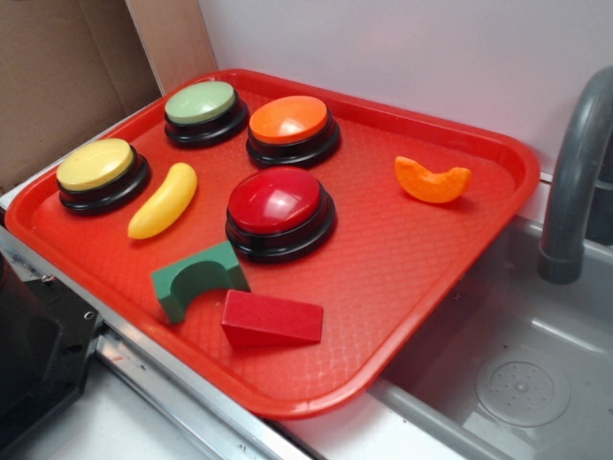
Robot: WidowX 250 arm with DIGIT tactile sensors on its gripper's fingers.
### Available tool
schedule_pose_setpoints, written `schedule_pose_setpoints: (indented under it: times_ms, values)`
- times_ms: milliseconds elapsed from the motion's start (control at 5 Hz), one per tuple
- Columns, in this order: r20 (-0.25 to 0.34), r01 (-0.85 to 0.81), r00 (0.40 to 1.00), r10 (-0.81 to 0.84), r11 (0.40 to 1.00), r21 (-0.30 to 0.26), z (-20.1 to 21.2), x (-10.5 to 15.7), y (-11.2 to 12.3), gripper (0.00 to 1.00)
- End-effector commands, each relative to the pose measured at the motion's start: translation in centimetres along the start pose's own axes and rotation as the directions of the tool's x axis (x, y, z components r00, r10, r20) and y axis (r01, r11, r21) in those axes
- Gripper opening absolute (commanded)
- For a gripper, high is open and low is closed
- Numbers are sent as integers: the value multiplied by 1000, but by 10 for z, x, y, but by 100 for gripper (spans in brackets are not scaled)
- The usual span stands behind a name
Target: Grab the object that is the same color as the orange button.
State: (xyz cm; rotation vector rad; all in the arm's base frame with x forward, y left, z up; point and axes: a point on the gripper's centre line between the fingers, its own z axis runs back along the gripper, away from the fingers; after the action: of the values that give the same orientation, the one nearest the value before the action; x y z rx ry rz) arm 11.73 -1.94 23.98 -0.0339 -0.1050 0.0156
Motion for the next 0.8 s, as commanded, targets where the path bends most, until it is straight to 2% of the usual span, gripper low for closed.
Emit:
schedule_pose_setpoints:
  times_ms: [0, 200, 400, 600]
  values:
    - [0, 0, 1000, 0, 1000, 0, 0, 0, 0, 100]
    - [55, 246, 968, -244, 969, -27, -13, 40, -9, 100]
    - [142, 479, 873, -467, 875, -66, -29, 86, -31, 100]
    - [164, 621, 781, -603, 779, -90, -38, 121, -53, 100]
